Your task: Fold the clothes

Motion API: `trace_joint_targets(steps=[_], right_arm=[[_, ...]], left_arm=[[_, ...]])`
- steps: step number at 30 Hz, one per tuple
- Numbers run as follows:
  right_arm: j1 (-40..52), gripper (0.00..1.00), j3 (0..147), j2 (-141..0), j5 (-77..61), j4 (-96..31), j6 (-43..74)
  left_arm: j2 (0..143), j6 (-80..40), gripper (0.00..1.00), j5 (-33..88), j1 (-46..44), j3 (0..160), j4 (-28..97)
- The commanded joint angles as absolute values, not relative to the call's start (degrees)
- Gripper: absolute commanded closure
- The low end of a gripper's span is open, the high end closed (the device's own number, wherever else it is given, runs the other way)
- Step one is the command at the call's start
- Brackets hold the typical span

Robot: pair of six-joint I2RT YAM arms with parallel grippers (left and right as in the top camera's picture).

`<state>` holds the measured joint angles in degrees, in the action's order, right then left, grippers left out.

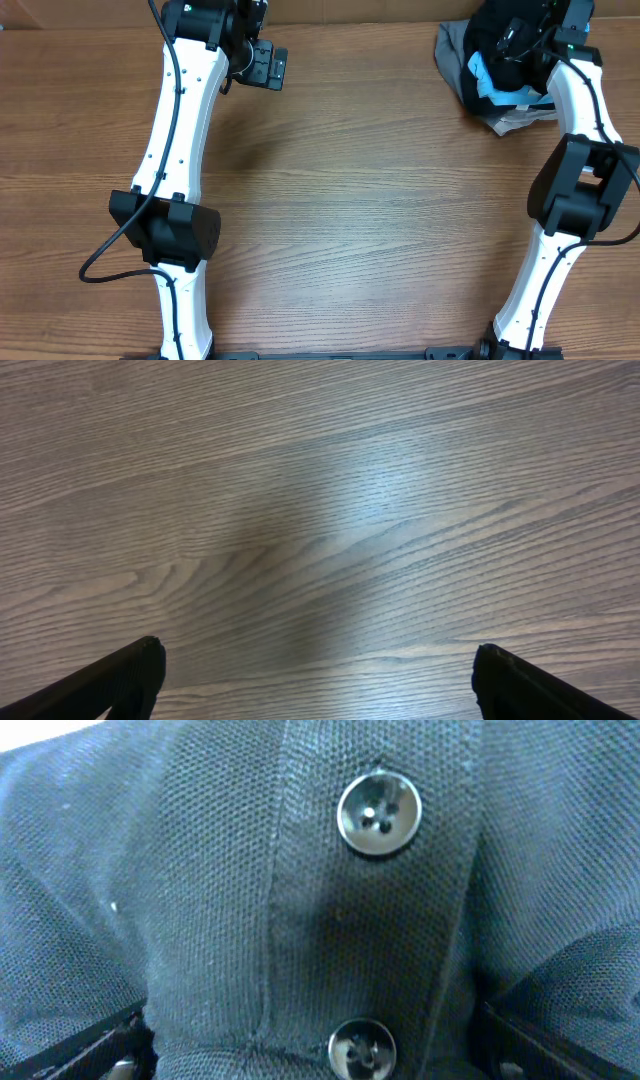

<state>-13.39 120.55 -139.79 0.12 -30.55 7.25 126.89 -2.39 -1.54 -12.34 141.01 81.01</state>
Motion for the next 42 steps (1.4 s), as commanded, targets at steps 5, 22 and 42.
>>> trace_joint_targets(steps=[5,22,42], right_arm=[[-12.4,0.00,114.5,-149.6,1.5,-40.1,7.4],[-13.8,0.00,155.0,-133.9,1.5,-54.8,7.4],[-13.9,0.00,180.0,-117.2,1.4,-53.8,7.4]], left_arm=[[126.3,-1.3,0.00,-1.5,-12.1,141.2,81.0],[126.3,-1.3,0.00,-1.5,-12.0,141.2,81.0],[126.3,-1.3,0.00,-1.5,-12.0,141.2,80.9]])
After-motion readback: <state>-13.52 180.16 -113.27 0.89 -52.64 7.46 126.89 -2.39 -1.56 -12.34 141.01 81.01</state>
